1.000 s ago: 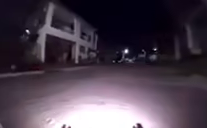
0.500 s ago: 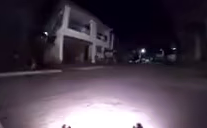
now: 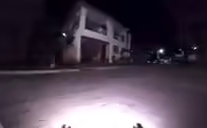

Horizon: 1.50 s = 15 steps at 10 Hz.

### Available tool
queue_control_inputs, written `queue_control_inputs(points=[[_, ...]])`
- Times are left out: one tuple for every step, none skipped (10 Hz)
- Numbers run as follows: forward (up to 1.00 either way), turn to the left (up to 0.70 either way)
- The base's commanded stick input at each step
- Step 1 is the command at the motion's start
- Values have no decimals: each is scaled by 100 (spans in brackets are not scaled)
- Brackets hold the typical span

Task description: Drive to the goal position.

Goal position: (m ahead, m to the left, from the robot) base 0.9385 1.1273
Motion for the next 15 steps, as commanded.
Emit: queue_control_inputs(points=[[0, 45], [0, 45], [0, 45], [0, 45], [1, 34], [1, 22], [2, 10], [3, 11], [3, 12], [4, 15], [5, 18], [31, 24], [45, 11], [45, 0], [45, 0]])
